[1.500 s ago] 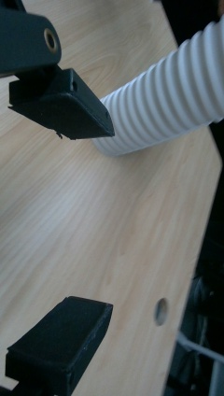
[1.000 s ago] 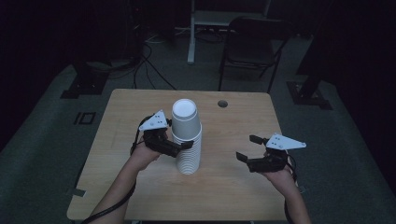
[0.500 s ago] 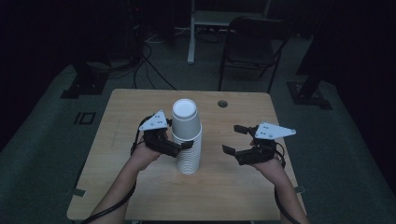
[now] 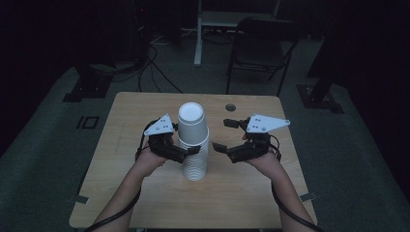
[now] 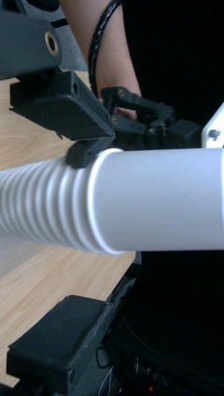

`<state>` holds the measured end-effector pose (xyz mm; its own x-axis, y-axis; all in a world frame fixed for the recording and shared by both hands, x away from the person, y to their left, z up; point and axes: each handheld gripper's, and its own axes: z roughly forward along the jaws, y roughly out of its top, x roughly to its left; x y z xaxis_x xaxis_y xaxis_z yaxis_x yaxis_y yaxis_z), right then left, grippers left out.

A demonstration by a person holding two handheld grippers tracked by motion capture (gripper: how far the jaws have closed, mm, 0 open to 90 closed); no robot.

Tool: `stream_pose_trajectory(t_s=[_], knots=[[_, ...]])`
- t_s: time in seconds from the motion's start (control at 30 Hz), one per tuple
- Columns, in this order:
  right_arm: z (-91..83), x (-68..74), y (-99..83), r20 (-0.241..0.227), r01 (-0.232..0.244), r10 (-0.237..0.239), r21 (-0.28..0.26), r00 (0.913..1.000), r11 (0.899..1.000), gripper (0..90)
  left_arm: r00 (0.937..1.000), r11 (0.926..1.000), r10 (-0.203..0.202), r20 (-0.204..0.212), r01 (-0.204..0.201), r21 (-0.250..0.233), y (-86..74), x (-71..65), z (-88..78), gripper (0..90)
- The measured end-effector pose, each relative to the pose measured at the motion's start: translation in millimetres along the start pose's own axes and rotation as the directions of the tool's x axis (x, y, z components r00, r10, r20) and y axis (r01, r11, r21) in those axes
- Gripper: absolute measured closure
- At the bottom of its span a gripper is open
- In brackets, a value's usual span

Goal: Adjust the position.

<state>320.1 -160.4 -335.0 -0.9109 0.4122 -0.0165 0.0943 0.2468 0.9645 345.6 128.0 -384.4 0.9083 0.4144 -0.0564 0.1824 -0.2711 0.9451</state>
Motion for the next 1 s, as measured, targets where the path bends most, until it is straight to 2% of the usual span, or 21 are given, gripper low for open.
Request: stream_pose_trajectory(t_s=[0.2,0.23,0.43,0.53,0.8,1.0], knots=[[13.4,-0.4,13.4,-0.028,0.022,-0.022,-0.004,0.9994,1.000,13.5,1.0000,1.0000,-0.002,0.000,0.002,0.001,0.6,0.3,0.6,5.3],[15.5,0.0,15.5,-0.020,0.030,-0.030,-0.002,0.9993,1.000,13.5,1.0000,1.0000,0.000,0.001,0.000,0.004,0.8,0.5,0.6,5.4],[27.2,0.8,28.2,-0.042,0.041,-0.042,-0.008,0.9983,0.999,13.6,1.0000,1.0000,0.002,0.004,-0.002,-0.005,-0.1,0.8,0.7,5.3],[34.3,1.3,35.0,-0.044,0.053,-0.053,0.006,0.9976,0.999,13.6,1.0000,1.0000,0.002,0.003,-0.002,0.000,0.2,0.7,0.6,5.4],[49.5,3.9,49.6,-0.073,0.067,-0.067,-0.004,0.9950,0.998,13.6,1.0000,1.0000,0.002,0.004,-0.002,0.009,1.3,0.8,0.4,5.3],[55.8,4.5,54.4,-0.065,0.077,-0.077,0.001,0.9949,0.997,14.2,1.0000,1.0000,0.002,0.006,-0.002,0.008,1.1,0.9,0.3,5.4]])
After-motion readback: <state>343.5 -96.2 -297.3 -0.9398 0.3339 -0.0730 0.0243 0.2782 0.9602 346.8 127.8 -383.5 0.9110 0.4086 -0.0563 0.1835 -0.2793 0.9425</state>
